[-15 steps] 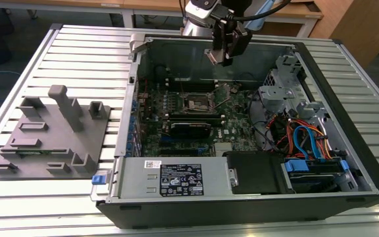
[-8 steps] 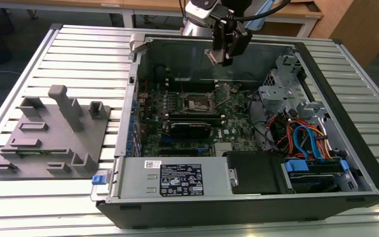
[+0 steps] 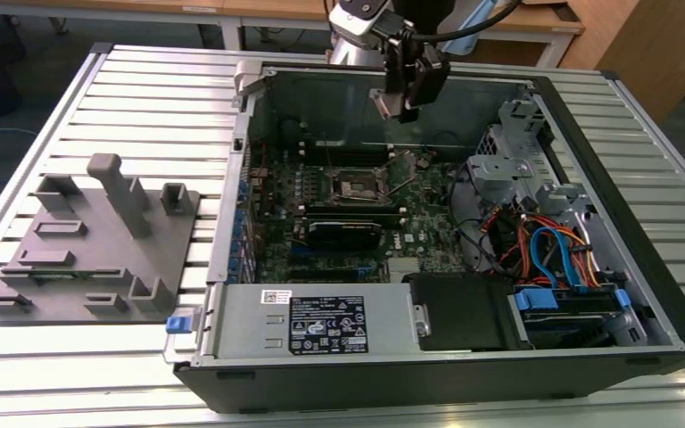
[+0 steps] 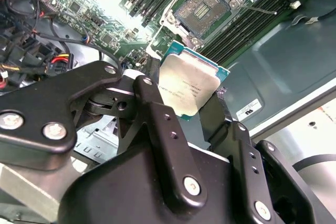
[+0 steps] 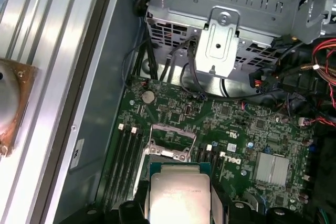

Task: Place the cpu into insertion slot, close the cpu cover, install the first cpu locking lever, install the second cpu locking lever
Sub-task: 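Place the cpu into insertion slot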

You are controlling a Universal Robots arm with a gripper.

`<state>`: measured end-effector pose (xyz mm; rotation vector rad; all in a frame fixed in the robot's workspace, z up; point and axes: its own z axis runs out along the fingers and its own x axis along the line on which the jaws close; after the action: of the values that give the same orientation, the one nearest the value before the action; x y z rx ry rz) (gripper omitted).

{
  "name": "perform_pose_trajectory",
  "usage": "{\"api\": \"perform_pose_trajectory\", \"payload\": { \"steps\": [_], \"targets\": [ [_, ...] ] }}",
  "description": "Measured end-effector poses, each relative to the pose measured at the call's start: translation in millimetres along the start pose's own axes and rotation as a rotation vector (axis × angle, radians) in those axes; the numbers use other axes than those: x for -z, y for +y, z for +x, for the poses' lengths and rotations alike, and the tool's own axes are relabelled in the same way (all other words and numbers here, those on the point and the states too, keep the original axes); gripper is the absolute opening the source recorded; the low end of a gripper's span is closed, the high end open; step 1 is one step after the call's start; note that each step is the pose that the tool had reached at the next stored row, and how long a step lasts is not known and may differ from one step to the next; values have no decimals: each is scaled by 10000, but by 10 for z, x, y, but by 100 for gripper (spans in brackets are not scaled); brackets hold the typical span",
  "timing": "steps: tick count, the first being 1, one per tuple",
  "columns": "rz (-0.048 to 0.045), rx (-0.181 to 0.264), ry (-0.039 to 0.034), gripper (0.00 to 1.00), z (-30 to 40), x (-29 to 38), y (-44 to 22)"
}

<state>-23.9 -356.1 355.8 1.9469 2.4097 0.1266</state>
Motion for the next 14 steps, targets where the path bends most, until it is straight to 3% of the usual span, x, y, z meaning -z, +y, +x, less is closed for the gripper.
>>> {"api": "perform_pose_trajectory", "payload": {
  "steps": [7, 14],
  "targets": [
    [-1, -104, -10, 54, 7, -39, -36],
    [-17, -961, -86, 54, 7, -72, -46]
  ]
}}
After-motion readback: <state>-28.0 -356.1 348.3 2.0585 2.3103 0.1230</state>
